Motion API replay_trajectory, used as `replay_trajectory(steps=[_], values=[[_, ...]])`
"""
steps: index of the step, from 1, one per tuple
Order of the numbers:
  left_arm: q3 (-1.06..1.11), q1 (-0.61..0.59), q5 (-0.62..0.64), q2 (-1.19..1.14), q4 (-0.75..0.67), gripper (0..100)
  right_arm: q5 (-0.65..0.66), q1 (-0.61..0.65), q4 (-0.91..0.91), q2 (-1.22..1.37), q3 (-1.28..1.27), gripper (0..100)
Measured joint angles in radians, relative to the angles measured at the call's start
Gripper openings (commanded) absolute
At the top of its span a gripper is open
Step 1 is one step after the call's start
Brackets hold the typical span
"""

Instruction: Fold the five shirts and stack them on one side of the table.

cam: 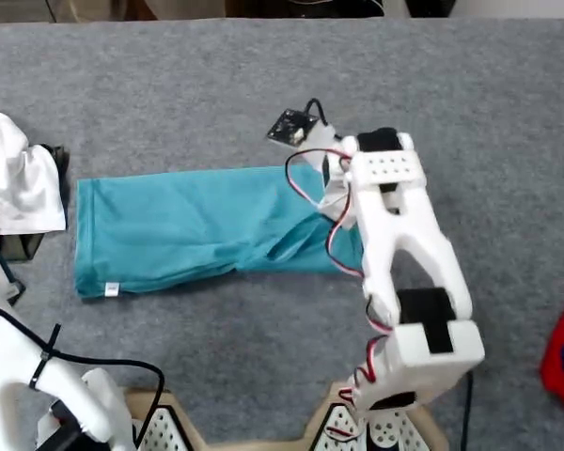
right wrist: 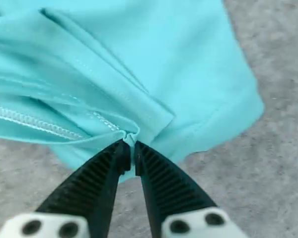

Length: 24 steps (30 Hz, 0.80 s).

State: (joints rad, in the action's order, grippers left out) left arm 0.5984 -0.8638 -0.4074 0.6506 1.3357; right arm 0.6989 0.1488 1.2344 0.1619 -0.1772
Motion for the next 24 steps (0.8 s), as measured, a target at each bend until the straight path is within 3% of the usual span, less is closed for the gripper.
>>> replay_trajectory(steps=[7, 14, 16, 20, 24], values=[[0.0, 0.0, 0.0, 0.0, 0.0, 2, 0.0, -0.008, 0.0, 0.114, 0.112, 1.6], [0.0, 0.0, 0.0, 0.0, 0.0, 2, 0.0, -0.009, 0.031, 0.138, 0.15, 31.3], [0.0, 0.0, 0.0, 0.0, 0.0, 2, 0.0, -0.009, 0.049, 0.138, 0.15, 34.1], [0.0, 0.0, 0.0, 0.0, 0.0, 2, 0.0, 0.012, 0.129, 0.138, 0.193, 29.3], [0.0, 0.0, 0.0, 0.0, 0.0, 2, 0.0, 0.075, 0.235, 0.137, 0.21, 11.2]])
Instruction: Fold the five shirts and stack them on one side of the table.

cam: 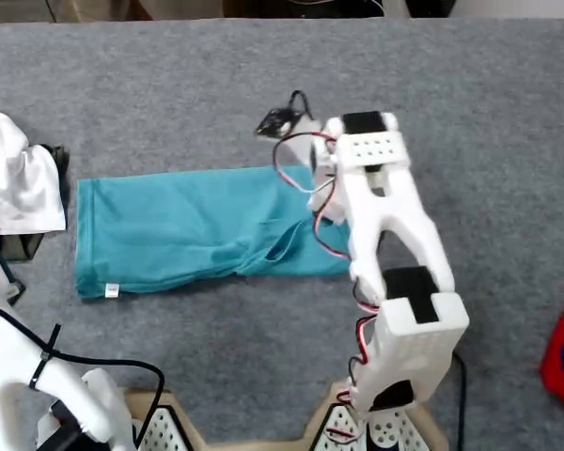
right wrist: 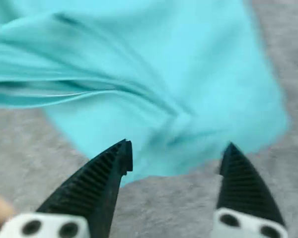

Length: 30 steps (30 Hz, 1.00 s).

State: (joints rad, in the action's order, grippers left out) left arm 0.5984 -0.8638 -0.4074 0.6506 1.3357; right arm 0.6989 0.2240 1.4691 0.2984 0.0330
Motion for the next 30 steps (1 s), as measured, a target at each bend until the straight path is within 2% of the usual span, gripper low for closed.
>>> replay_trajectory(steps=[2, 4, 11, 19, 24, 30], values=[[0.0, 0.0, 0.0, 0.0, 0.005, 2, 0.0, 0.037, 0.021, -0.012, -0.009, 0.0], [0.0, 0.0, 0.0, 0.0, 0.015, 2, 0.0, 0.071, 0.031, -0.046, -0.037, 2.5], [0.0, 0.0, 0.0, 0.0, 0.02, 2, -0.002, 0.176, 0.028, -0.115, -0.195, 0.5], [0.0, 0.0, 0.0, 0.0, 0.02, 2, -0.074, 0.264, -0.14, -0.115, -0.318, 0.5], [0.0, 0.0, 0.0, 0.0, 0.02, 2, -0.081, 0.267, -0.221, -0.101, -0.304, 0.5], [0.0, 0.0, 0.0, 0.0, 0.02, 2, -0.081, 0.267, -0.226, 0.029, -0.126, 0.5]])
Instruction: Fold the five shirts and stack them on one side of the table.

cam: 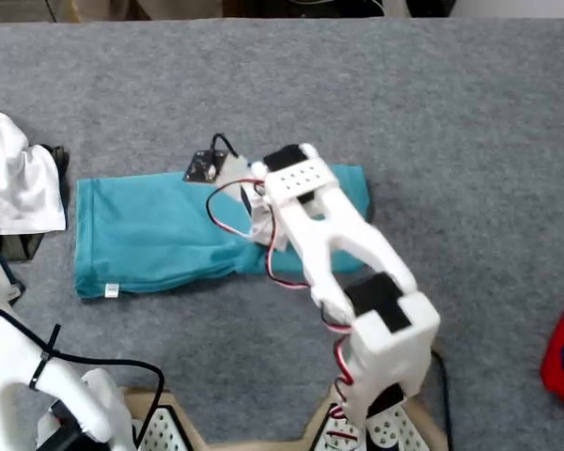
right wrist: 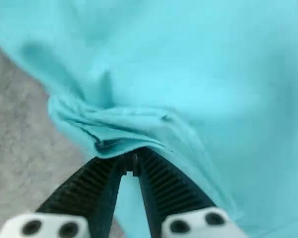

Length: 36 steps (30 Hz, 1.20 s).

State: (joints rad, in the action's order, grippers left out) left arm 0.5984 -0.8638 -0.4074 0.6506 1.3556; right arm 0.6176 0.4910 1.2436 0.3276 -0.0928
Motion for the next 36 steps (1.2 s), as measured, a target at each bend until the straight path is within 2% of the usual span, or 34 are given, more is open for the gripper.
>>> replay_trajectory(steps=[11, 20, 24, 27, 31, 36], values=[[0.0, 0.0, -0.014, 0.0, 0.0, 2, 0.0, 0.0, 0.127, 0.282, 0.397, 0.5], [0.0, 0.0, -0.028, 0.0, -0.005, 2, 0.0, 0.0, 0.282, 0.295, 0.565, 0.5], [0.0, 0.0, -0.028, 0.0, -0.077, 3, 0.0, -0.009, 0.338, 0.295, 0.631, 0.5], [0.0, 0.037, -0.028, -0.003, -0.12, 8, 0.0, -0.048, 0.39, 0.295, 0.709, 0.5], [-0.046, 0.126, -0.029, -0.094, -0.13, 13, 0.0, -0.124, 0.47, 0.295, 0.822, 0.5], [-0.218, 0.143, -0.028, -0.338, -0.121, 13, 0.0, -0.207, 0.522, 0.295, 0.891, 0.5]])
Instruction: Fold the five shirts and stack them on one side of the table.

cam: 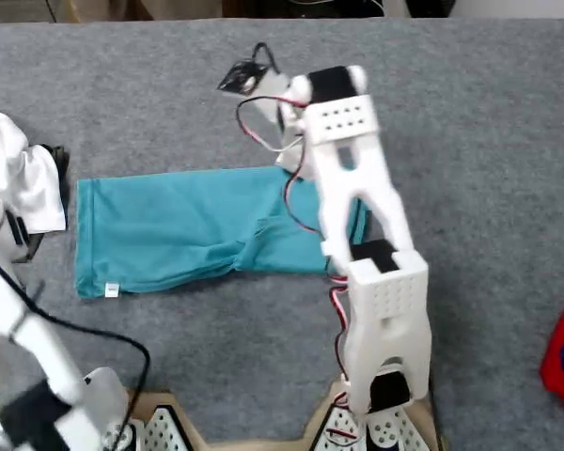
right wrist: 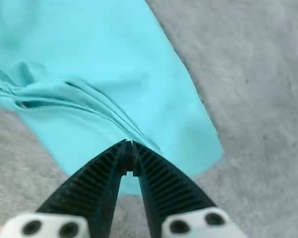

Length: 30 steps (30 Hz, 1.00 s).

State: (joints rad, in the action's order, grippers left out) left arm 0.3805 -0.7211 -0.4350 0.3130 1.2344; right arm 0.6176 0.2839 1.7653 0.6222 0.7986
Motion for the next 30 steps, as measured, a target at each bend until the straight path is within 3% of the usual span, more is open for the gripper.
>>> replay_trajectory(steps=[9, 14, 18, 30], values=[[-0.508, 0.04, -0.034, -0.589, 0.313, 13, 0.0, -0.031, 0.003, 0.0, 0.0, 0.5], [-0.741, 0.092, -0.034, -0.758, 0.473, 17, 0.0, -0.031, 0.003, 0.0, 0.0, 0.5], [-0.793, 0.127, -0.034, -0.775, 0.502, 23, 0.0, -0.031, 0.003, 0.0, 0.0, 0.5], [-0.804, 0.147, -0.034, -0.953, 0.505, 23, 0.0, -0.031, 0.003, 0.0, 0.0, 0.5]])
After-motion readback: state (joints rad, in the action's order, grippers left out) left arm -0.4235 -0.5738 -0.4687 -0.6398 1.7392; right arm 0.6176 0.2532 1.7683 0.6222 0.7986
